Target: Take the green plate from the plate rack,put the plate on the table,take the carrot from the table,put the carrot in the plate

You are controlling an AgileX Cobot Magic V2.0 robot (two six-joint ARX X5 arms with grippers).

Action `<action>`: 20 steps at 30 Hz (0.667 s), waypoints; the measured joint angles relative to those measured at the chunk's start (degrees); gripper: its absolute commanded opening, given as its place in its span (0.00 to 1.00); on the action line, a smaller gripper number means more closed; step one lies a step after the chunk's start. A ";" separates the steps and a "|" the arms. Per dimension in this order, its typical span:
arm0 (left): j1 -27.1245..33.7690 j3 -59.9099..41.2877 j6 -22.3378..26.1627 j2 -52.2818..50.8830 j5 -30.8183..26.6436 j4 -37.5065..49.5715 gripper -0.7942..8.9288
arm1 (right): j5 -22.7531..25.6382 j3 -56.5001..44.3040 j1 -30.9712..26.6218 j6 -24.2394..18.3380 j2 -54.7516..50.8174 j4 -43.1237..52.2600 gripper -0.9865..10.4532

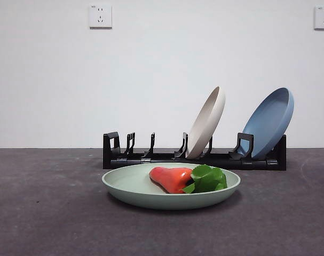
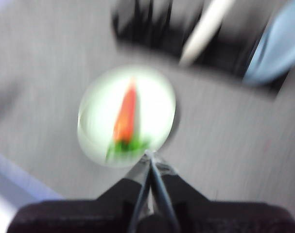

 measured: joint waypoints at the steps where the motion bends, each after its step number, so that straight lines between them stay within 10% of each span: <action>1: 0.00 0.00 0.00 0.00 0.00 0.00 0.08 | -0.57 -0.98 -2.45 -0.48 -1.66 2.80 0.09; 8: 0.00 0.00 0.00 0.00 0.02 0.00 0.08 | -0.90 -14.16 -15.93 -3.06 -11.41 20.33 0.09; 20: 0.00 0.00 0.00 0.00 0.00 0.00 0.08 | -0.79 -47.45 -20.37 -2.78 -28.24 44.63 0.09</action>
